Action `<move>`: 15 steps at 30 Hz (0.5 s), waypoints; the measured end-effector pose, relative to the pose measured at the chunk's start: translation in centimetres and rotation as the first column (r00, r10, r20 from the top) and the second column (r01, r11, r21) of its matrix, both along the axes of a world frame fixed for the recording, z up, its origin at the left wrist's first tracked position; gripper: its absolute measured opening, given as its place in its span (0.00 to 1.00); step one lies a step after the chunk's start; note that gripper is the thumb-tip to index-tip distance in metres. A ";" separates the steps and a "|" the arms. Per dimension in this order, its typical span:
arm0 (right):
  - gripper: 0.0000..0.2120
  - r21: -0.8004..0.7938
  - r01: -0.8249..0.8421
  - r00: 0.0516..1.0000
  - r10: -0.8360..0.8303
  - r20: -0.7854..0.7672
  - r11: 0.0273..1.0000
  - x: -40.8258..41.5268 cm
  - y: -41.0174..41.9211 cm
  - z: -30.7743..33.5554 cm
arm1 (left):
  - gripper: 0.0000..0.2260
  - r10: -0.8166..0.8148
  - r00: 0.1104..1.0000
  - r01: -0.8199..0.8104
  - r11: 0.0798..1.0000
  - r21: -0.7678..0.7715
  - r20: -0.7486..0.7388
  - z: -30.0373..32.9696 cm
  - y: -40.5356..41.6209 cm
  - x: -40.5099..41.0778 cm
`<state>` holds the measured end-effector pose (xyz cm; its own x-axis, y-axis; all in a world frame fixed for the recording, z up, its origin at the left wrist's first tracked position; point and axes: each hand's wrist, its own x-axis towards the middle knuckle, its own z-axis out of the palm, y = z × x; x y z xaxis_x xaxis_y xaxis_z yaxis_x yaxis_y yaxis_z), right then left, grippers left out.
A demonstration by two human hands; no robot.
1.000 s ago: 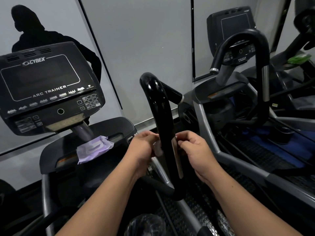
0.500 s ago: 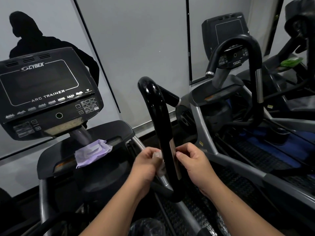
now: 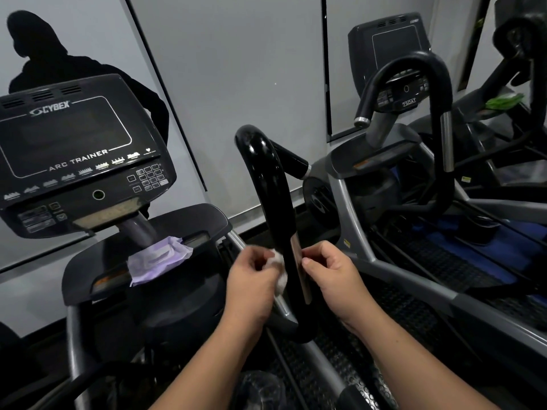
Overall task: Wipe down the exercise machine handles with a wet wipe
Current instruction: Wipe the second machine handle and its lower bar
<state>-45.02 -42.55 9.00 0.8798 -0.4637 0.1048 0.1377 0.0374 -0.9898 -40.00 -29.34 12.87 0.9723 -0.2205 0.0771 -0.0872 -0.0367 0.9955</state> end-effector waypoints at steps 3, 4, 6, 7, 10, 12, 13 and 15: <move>0.06 0.003 -0.011 1.000 0.011 -0.009 1.000 -0.2 0.0 0.0 | 0.04 0.017 0.985 -0.011 0.999 -0.038 0.169 2.2 -0.1 0.1; 0.07 0.008 -0.014 1.000 0.014 -0.007 1.000 -0.2 0.0 0.0 | 0.03 0.032 0.981 -0.026 0.999 -0.034 0.191 2.3 -0.2 -0.1; 0.08 0.014 -0.015 1.000 0.015 -0.005 1.000 -0.2 0.1 -0.1 | 0.05 0.051 0.975 -0.063 0.997 0.051 0.215 0.8 -0.4 -0.8; 0.08 0.018 -0.014 1.000 0.014 -0.006 1.000 -0.1 0.1 -0.1 | 0.06 0.045 0.980 -0.066 0.993 0.101 0.193 -0.5 -0.4 -1.2; 0.08 0.027 -0.015 1.000 0.016 -0.010 1.000 -0.1 0.0 0.0 | 0.07 0.019 0.996 -0.033 0.985 0.172 0.083 -2.5 -0.5 -2.3; 0.07 0.039 -0.023 1.000 0.024 -0.003 0.999 -0.1 0.0 0.1 | 0.07 0.030 0.989 -0.054 0.985 0.164 0.144 -1.6 -0.7 -1.9; 0.06 0.050 -0.029 1.000 0.029 0.001 0.998 -0.1 0.0 0.2 | 0.07 0.031 0.981 -0.058 0.989 0.137 0.190 -0.7 -0.9 -1.6; 0.05 0.070 -0.033 0.999 0.033 -0.006 0.997 -0.1 0.0 0.2 | 0.09 0.032 0.961 -0.059 0.994 0.091 0.275 0.8 -1.1 -0.8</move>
<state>-45.14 -42.52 9.19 0.8953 -0.4404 0.0673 0.1284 0.1105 -0.9855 -40.83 -30.48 13.69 0.9266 -0.1960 0.3209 -0.3506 -0.1423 0.9256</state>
